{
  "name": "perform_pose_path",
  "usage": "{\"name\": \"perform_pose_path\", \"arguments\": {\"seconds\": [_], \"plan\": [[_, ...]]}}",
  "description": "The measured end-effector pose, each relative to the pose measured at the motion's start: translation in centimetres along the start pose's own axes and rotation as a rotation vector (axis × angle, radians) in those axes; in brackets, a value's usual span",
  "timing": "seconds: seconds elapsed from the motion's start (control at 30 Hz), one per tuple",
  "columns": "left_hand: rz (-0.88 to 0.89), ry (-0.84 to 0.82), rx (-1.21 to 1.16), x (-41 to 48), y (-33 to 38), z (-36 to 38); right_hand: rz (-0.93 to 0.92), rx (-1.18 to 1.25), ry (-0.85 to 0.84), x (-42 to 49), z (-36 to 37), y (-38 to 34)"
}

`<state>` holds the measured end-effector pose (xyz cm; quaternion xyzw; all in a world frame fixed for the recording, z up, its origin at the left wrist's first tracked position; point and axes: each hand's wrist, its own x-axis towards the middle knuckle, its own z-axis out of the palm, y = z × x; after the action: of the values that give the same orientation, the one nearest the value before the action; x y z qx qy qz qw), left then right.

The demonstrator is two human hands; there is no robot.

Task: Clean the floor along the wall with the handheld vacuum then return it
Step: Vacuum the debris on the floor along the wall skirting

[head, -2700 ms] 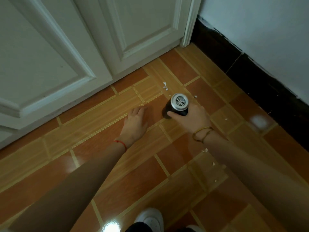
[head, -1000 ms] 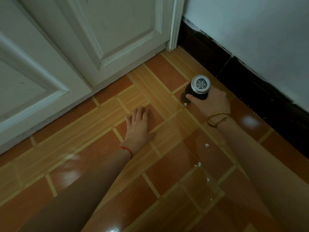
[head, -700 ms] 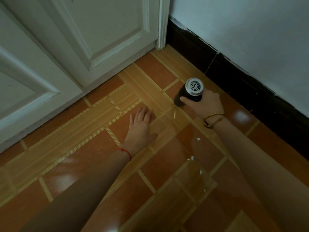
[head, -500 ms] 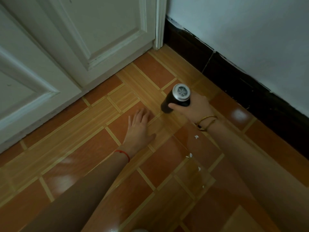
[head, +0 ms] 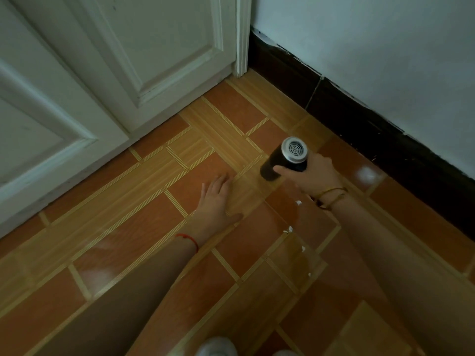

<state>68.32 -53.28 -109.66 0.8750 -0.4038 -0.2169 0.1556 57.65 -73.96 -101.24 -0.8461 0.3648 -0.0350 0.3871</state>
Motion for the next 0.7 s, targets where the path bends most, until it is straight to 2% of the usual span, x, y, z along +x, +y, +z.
{"name": "perform_pose_path", "arguments": {"seconds": [0.1, 0.23, 0.33, 0.6, 0.7], "plan": [[0.046, -0.035, -0.009, -0.3, 1.2, 0.6, 0.017, 0.019, -0.029, -2.3, -0.9, 1.5], [0.127, -0.080, 0.000, -0.4, 3.1, 1.2, 0.045, -0.003, 0.103, -4.7, -1.4, 3.6], [0.170, -0.115, 0.028, -0.3, 4.1, 1.8, 0.095, -0.033, 0.129, -5.7, -2.5, 5.2], [0.219, -0.162, 0.091, 0.0, 6.2, 3.4, 0.100, -0.051, 0.028, -8.1, -3.4, 6.6], [0.229, -0.178, 0.109, -0.2, 6.6, 3.6, 0.103, -0.054, 0.045, -8.5, -3.3, 6.8]]}}
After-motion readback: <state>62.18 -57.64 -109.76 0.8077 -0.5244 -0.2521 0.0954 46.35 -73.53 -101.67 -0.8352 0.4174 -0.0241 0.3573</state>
